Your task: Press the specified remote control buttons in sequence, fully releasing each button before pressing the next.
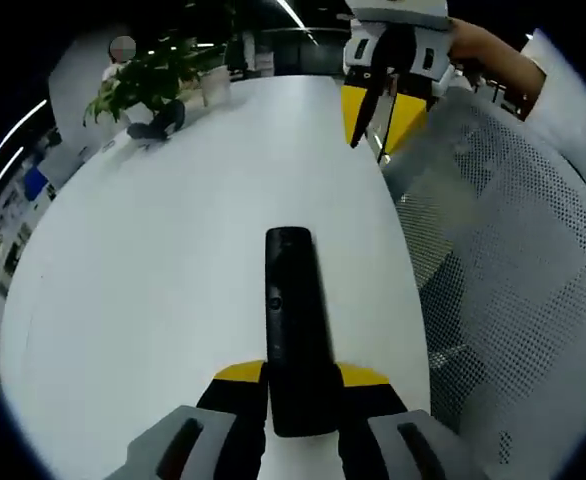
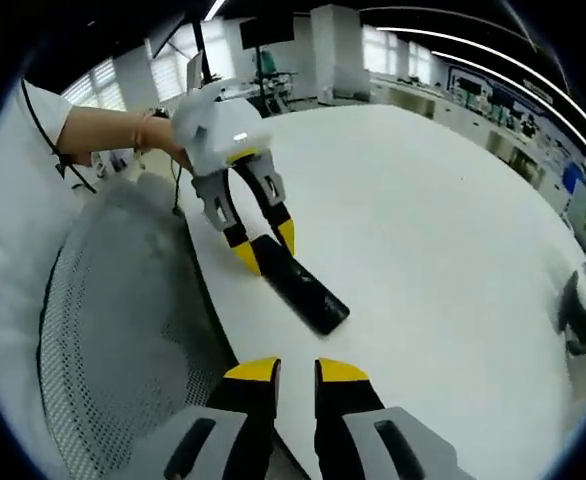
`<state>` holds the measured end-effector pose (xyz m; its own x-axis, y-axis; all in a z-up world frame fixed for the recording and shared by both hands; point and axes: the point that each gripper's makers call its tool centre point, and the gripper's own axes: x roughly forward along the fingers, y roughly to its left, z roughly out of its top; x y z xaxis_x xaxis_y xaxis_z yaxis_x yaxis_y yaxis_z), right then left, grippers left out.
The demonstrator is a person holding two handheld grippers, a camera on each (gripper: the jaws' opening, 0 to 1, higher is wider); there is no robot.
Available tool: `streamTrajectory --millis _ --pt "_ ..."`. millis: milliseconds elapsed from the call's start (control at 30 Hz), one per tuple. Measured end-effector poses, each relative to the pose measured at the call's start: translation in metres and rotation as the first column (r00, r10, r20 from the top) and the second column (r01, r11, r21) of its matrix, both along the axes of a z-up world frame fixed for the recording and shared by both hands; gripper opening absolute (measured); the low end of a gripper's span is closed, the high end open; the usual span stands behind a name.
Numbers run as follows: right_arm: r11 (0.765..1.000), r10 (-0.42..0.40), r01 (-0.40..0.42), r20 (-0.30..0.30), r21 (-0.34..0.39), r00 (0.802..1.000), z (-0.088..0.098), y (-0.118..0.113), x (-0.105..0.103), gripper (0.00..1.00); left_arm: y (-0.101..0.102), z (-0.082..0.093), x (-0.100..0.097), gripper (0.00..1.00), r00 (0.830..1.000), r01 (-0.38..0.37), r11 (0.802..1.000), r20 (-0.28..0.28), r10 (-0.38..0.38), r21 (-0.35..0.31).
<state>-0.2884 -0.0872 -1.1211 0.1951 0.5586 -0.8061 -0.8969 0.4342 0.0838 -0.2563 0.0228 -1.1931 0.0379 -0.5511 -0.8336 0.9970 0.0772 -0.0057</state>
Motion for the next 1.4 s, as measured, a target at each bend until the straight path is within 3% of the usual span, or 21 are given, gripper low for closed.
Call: streamTrajectory --millis 300,467,700,1000,1267,1400 --pt "0.989 0.140 -0.141 -0.024 -0.052 0.990 -0.013 0.013 -0.007 0.01 -0.001 0.000 -0.023 0.24 0.998 0.061 0.998 -0.001 -0.061 -0.028" --pt "0.960 0.254 -0.256 -0.032 -0.117 0.967 -0.024 0.023 -0.006 0.00 -0.003 0.000 -0.036 0.24 0.992 0.125 0.992 0.004 -0.125 -0.015" --pt "0.930 0.323 -0.326 -0.051 -0.171 0.945 -0.039 0.027 -0.004 0.00 -0.004 0.000 -0.038 0.24 0.988 0.157 0.988 0.006 -0.157 -0.002" --pt "0.916 0.338 -0.346 -0.074 -0.202 0.938 -0.057 0.025 -0.004 0.00 -0.005 0.000 -0.038 0.23 0.991 0.136 0.990 0.000 -0.136 0.022" --pt "0.896 0.364 -0.364 -0.048 -0.256 0.930 -0.063 0.024 -0.002 0.00 -0.005 -0.002 -0.037 0.23 0.990 0.141 0.988 0.000 -0.141 0.068" --pt "0.850 0.442 -0.405 0.038 -0.337 0.896 -0.065 0.025 0.001 0.00 -0.006 -0.002 -0.037 0.24 0.988 0.152 0.984 -0.002 -0.153 0.091"
